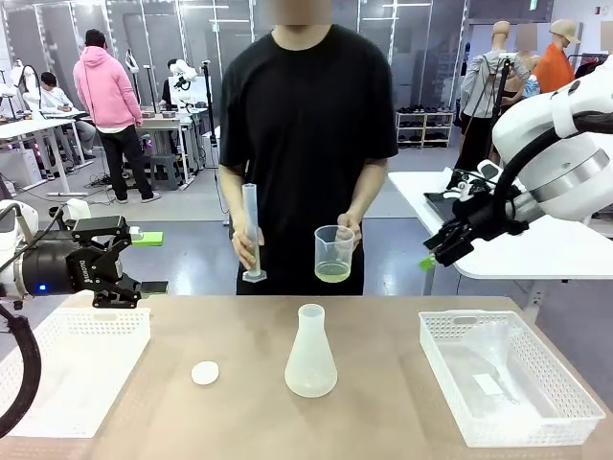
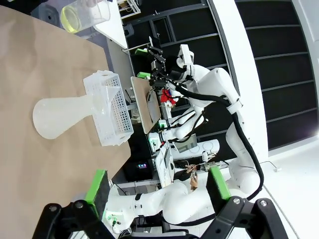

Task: Prepare the solutions needed for the experiment.
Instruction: Pick up the Plastic Funnel and insert it into the Big flask.

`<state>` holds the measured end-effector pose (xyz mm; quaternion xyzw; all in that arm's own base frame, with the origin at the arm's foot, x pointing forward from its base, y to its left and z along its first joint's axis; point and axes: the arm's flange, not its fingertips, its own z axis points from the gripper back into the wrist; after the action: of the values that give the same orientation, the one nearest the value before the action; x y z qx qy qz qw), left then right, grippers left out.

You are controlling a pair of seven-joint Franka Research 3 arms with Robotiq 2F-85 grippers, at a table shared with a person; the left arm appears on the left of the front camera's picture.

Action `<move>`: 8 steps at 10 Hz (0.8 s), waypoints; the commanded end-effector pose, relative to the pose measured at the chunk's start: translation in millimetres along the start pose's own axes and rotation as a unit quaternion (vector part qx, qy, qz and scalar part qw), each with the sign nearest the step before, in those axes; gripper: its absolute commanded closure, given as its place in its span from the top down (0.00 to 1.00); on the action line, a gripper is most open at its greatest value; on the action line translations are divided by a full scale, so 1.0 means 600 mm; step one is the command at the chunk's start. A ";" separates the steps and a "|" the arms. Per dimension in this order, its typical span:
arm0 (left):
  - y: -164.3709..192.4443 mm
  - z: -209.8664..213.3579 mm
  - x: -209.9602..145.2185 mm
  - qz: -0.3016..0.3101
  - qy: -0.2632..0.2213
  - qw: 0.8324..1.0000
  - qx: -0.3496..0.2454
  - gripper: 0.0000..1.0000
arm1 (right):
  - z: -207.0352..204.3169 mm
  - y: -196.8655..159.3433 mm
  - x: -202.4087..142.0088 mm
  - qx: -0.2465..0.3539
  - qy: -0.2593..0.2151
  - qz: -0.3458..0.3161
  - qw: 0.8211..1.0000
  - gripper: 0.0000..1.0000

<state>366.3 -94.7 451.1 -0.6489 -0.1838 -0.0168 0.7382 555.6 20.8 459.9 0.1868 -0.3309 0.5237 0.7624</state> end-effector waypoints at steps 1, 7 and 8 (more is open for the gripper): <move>-0.004 -0.003 -0.001 0.007 -0.003 1.000 -0.009 1.00 | 0.012 0.014 -0.016 -0.053 0.049 0.040 0.997 1.00; -0.004 -0.003 -0.001 0.007 -0.003 1.000 -0.009 1.00 | 0.000 0.000 0.000 0.000 0.000 0.000 1.000 1.00; -0.004 -0.003 -0.001 0.007 -0.003 1.000 -0.009 1.00 | 0.000 0.000 0.000 0.000 0.000 0.000 1.000 1.00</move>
<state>366.2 -94.8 451.1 -0.6490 -0.1836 -0.0171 0.7381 553.2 21.3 458.7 0.1793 -0.3294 0.5315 0.7595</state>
